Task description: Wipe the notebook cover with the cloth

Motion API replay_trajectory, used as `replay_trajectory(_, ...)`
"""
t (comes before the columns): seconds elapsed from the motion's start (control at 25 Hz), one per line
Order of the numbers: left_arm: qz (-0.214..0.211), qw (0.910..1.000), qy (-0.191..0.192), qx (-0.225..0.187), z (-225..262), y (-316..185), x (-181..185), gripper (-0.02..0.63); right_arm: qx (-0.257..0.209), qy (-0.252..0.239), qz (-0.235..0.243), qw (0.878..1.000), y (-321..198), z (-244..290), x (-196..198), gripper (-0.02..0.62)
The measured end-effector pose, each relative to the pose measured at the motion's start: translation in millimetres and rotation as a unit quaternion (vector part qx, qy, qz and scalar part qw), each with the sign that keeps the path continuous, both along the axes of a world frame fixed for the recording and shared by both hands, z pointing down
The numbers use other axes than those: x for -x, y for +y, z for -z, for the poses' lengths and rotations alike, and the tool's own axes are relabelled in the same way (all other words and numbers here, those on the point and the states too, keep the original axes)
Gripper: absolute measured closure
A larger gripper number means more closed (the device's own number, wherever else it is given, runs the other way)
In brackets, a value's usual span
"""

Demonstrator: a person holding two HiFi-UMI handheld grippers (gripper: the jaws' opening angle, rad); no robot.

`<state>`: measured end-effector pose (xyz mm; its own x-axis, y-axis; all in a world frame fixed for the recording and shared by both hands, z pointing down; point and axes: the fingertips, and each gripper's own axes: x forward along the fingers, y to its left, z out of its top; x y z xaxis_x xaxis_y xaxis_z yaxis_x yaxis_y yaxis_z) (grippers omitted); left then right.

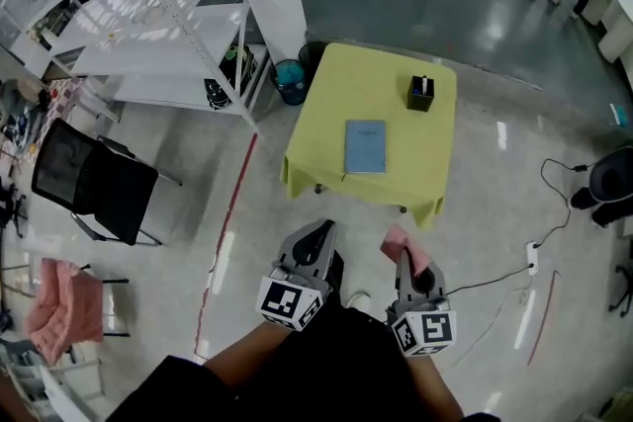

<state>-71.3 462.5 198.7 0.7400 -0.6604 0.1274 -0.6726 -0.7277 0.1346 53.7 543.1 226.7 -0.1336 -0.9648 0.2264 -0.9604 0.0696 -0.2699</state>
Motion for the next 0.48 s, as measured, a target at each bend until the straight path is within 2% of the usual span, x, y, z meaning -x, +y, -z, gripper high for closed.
replay_trajectory(0.24,0.015,0.9995,0.008,0.027,-11.5,-77.8,11.7,0.598,0.011,0.005,0.006,1.000,-76.3,-2.9,6.3,0.559)
replay_trajectory(0.48,-0.006,0.9991,0.013,0.039,-13.7,-154.8,13.2,0.598,0.031,-0.014,0.010,0.999,-157.8,-4.8,8.7,0.560)
